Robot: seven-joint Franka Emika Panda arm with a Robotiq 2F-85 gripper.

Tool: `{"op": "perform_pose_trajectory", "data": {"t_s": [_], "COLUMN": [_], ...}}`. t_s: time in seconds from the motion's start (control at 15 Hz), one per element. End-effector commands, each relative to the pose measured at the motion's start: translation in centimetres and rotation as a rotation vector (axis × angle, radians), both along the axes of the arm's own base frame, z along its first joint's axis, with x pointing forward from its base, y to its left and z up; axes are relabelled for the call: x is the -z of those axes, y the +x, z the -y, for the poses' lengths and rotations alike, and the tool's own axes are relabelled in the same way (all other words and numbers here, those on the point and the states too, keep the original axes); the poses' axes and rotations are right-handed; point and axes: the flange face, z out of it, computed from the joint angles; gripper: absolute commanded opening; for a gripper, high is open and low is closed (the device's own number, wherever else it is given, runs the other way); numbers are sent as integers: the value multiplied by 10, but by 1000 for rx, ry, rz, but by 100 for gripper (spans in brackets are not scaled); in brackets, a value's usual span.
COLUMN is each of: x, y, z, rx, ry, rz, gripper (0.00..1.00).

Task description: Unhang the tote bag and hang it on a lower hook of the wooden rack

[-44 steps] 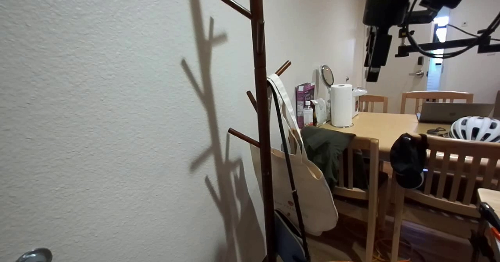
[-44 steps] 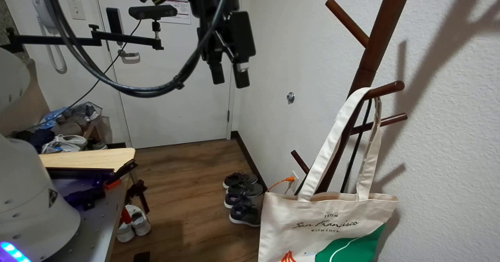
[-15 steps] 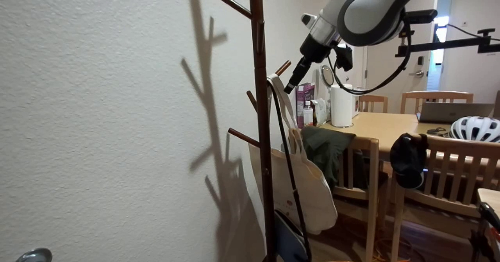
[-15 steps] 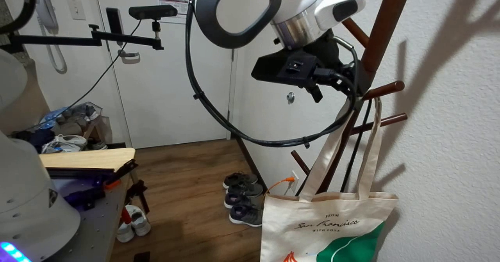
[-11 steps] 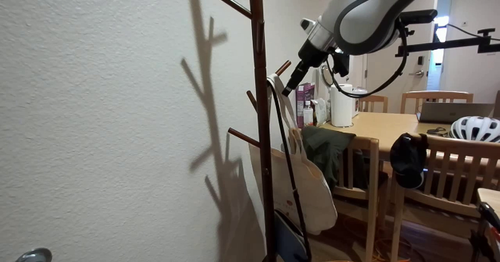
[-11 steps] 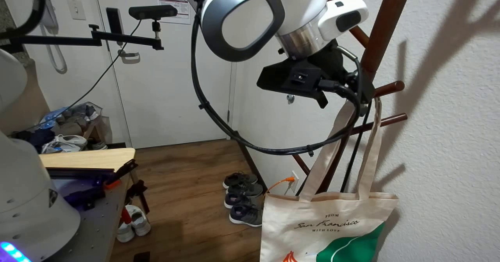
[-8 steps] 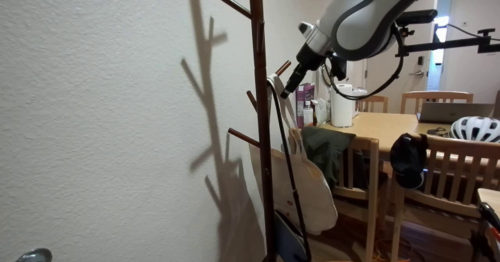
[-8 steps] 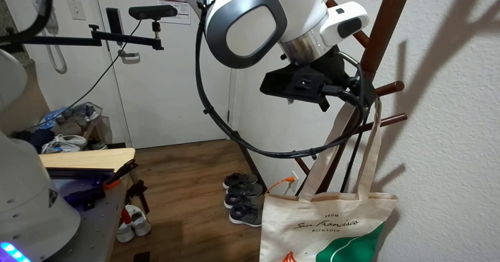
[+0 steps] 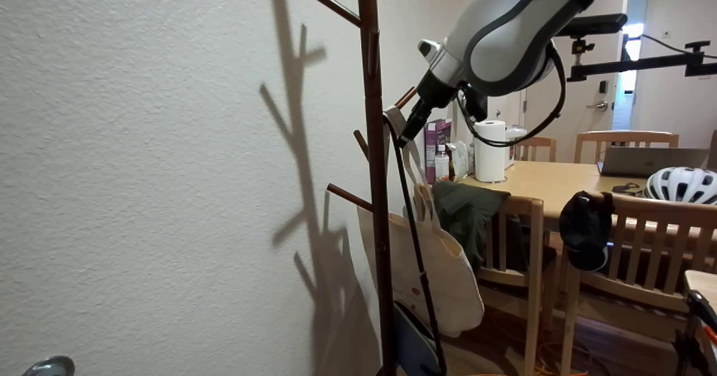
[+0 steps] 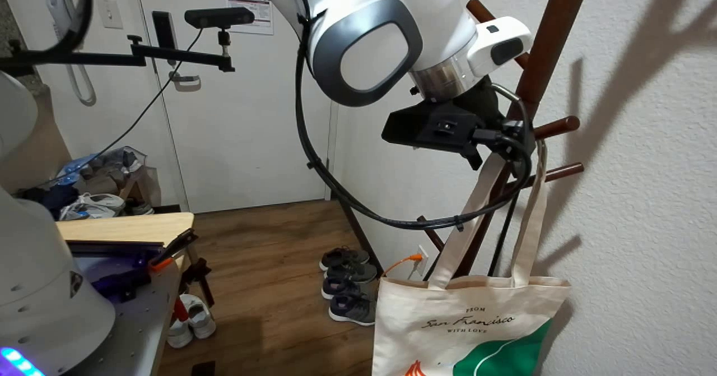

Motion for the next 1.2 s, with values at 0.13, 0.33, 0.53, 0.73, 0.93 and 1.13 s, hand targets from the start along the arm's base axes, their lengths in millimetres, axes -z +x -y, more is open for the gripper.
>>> {"op": "perform_pose_trajectory", "data": {"t_s": [0.13, 0.33, 0.53, 0.73, 0.93, 1.13], "x": [-43, -53, -25, -18, -19, -18], "y": [3, 3, 5, 5, 5, 5], "z": [6, 7, 6, 3, 2, 4], "rx": [-28, -29, -31, -34, -44, -61], "ry": [-24, -23, -23, -11, -8, -25], "rz": [29, 23, -7, 0, -7, -10], "gripper": [27, 8, 2, 29, 41, 60]}}
